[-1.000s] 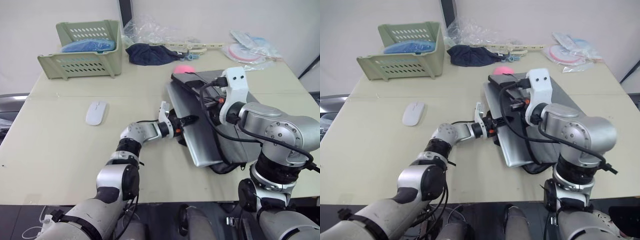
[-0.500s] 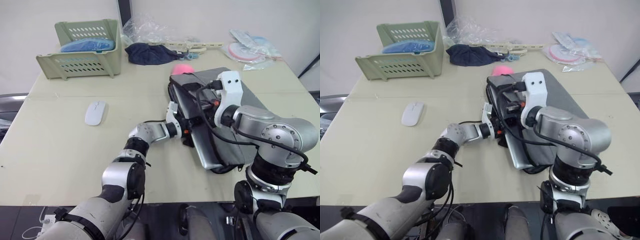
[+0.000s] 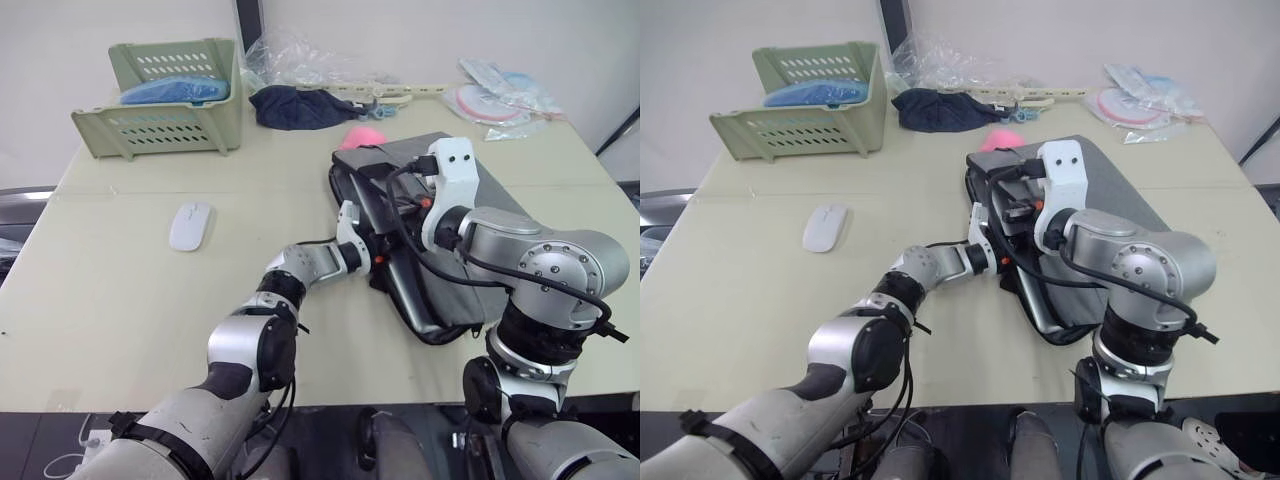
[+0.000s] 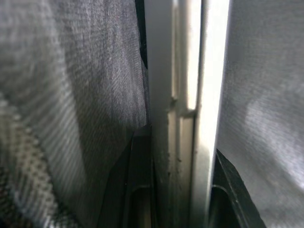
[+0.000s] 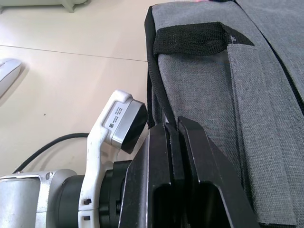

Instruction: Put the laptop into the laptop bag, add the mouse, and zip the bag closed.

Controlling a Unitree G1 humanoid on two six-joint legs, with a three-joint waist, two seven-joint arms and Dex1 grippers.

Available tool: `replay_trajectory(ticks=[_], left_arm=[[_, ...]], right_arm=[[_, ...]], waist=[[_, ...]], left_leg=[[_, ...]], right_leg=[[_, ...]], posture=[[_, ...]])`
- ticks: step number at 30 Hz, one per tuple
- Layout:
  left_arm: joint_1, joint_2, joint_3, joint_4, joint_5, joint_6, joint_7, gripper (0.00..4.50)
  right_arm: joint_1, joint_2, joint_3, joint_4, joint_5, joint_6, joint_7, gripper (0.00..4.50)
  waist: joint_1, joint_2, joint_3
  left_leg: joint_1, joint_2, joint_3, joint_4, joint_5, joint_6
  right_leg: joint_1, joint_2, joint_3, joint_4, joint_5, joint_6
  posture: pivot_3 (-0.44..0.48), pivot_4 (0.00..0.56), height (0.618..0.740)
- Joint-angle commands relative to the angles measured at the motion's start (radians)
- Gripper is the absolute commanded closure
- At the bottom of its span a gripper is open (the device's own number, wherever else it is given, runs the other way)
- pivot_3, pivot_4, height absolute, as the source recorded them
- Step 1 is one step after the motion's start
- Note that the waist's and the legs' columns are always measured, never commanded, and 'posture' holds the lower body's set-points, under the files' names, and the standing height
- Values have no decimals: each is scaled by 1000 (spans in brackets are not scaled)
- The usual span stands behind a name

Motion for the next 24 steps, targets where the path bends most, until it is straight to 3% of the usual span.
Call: replay_trajectory(ticks=[1,8,10,11,18,24], left_arm=[[-64,-59,41,-1,-23,-89,36,3963],[-61,-80,38,7,-2,-108,37,3963],[-58,-80,42,4,-8,-99,28,3148],[-58,-78,47,3,-15,-91,24,2958],[-54,-69,13,-12,14,-50,-2,49],[-21,-37,-25,-74,26,25,-27,19]], right_arm=[[-41,30,-5,-20,63,5,-5,4418],[-31,46,-21,-22,96,5,-35,4418],[-27,46,-22,-23,108,5,-46,4500],[-26,47,-23,-25,113,5,-51,4500],[-20,43,-31,-24,149,5,-82,4500],[-11,29,-35,-16,165,5,-100,4500]], waist=[[0,0,0],[0,0,0],[0,0,0],[0,0,0],[-2,0,0],[-3,0,0]], left_leg=[[0,0,0,0,0,0],[0,0,0,0,0,0],[0,0,0,0,0,0],[0,0,0,0,0,0],[1,0,0,0,0,0],[1,0,0,0,0,0]], right_leg=[[0,0,0,0,0,0],[0,0,0,0,0,0],[0,0,0,0,0,0],[0,0,0,0,0,0],[1,0,0,0,0,0],[0,0,1,0,0,0]], posture=[[0,150,740],[0,150,740],[0,150,740],[0,150,740],[0,150,740],[0,150,740]])
